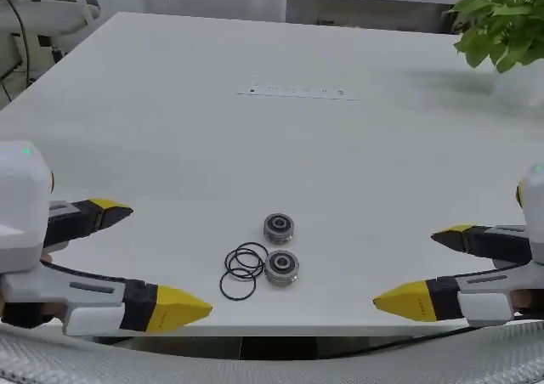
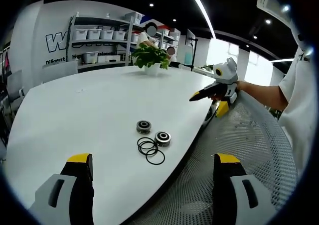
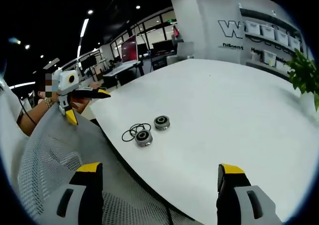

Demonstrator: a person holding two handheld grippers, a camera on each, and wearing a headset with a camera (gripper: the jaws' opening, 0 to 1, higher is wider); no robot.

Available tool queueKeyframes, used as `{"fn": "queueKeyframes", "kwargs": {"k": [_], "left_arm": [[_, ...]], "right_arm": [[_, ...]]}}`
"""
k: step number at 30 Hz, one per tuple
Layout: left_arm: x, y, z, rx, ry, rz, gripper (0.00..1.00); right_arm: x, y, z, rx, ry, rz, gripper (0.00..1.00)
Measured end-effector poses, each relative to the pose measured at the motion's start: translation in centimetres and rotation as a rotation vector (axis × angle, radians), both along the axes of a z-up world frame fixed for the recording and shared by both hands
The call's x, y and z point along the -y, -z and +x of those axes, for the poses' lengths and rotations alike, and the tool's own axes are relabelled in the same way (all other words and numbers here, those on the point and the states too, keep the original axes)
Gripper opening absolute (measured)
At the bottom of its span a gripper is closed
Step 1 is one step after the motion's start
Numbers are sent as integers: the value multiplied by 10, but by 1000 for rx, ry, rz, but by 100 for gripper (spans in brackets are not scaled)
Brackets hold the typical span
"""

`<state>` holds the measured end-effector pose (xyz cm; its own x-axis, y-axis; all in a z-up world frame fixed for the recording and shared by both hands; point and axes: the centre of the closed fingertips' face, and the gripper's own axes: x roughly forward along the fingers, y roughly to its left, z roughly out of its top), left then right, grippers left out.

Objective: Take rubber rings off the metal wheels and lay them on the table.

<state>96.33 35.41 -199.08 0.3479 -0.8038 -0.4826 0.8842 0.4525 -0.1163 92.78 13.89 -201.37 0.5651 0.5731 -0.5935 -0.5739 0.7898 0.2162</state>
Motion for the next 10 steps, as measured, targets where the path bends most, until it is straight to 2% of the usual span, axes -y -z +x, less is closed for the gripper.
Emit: {"fn": "queueKeyframes", "kwargs": {"k": [2, 7, 10], "left_arm": [[1, 2, -3, -9, 15, 5, 99], [0, 6, -5, -26, 23, 22, 99], [0, 5, -5, -23, 21, 16, 99]], "right_arm": [[1, 2, -1, -13, 6, -4, 93], [0, 8, -5, -34, -18, -60, 93], [1, 11, -7, -51, -19, -61, 94]]}}
